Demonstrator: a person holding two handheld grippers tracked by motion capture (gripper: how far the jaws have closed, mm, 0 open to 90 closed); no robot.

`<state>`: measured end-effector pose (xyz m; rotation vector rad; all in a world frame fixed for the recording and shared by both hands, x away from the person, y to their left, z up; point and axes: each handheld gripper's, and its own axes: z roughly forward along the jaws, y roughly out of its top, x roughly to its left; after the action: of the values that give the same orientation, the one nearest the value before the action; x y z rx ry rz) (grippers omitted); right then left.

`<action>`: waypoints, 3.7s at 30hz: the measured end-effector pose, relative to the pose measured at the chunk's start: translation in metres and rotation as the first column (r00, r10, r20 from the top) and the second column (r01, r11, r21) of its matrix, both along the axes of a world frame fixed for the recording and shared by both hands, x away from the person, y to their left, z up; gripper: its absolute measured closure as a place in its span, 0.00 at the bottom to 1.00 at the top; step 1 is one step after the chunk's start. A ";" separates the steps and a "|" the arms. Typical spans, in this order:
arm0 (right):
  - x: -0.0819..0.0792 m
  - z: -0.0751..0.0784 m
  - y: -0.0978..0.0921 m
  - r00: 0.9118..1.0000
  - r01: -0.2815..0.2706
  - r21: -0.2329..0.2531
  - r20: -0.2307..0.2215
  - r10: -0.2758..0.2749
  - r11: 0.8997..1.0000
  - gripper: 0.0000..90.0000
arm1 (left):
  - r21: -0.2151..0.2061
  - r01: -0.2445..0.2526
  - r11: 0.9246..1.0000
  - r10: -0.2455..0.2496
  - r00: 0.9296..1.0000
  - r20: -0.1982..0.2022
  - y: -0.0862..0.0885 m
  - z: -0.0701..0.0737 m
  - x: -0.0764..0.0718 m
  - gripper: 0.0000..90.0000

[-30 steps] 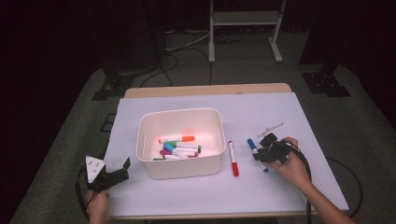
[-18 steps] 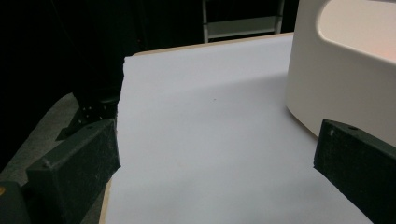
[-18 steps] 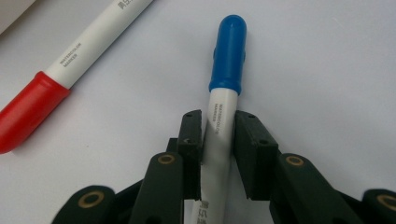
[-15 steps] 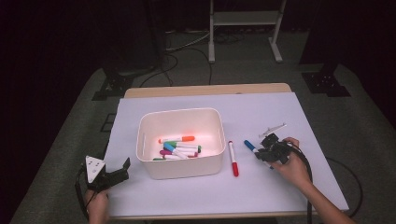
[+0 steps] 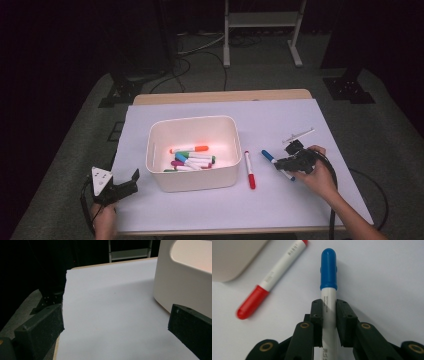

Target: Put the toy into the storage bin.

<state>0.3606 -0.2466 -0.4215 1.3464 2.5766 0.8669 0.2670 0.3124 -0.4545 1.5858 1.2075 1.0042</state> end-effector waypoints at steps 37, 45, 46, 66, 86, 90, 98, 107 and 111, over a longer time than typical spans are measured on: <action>-0.023 0.144 0.062 0.959 -0.280 0.188 0.085 0.269 0.941 0.84 | 0.001 0.002 1.000 -0.002 1.000 -0.004 0.000 0.000 0.000 0.00; -0.020 0.154 0.093 0.937 -0.349 0.174 0.094 0.337 0.921 0.84 | 0.003 0.003 1.000 -0.003 1.000 -0.003 0.000 0.000 0.000 0.00; -0.019 0.155 0.097 0.934 -0.356 0.174 0.095 0.345 0.918 0.84 | 0.002 0.004 1.000 -0.004 1.000 -0.002 0.000 0.000 0.000 0.00; -0.003 0.145 0.176 0.854 -0.518 0.156 0.049 0.518 0.841 0.84 | 0.000 0.005 1.000 -0.005 1.000 0.000 0.000 0.000 0.000 0.00; 0.013 0.118 0.238 0.797 -0.598 0.114 -0.013 0.603 0.793 0.84 | -0.003 0.005 1.000 -0.005 1.000 0.006 0.000 0.000 0.000 0.00; 0.015 0.112 0.245 0.786 -0.614 0.096 -0.023 0.618 0.784 0.84 | -0.003 0.005 1.000 -0.005 1.000 0.006 0.000 0.000 0.000 0.00; 0.023 0.101 0.255 0.778 -0.621 0.087 -0.047 0.626 0.779 0.84 | -0.004 0.004 1.000 -0.004 1.000 0.003 0.001 0.000 0.000 0.00; 0.023 0.094 0.273 0.759 -0.645 0.065 -0.068 0.648 0.762 0.84 | -0.004 0.005 1.000 -0.005 1.000 0.004 0.001 0.000 0.000 0.00; 0.022 0.090 0.280 0.748 -0.656 0.055 -0.083 0.659 0.752 0.84 | -0.005 0.005 1.000 -0.005 1.000 0.000 0.001 0.000 0.000 0.00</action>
<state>0.3829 0.0333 -0.3319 0.4372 3.1759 0.9158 0.2668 0.3136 -0.4541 1.5844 1.2050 0.9969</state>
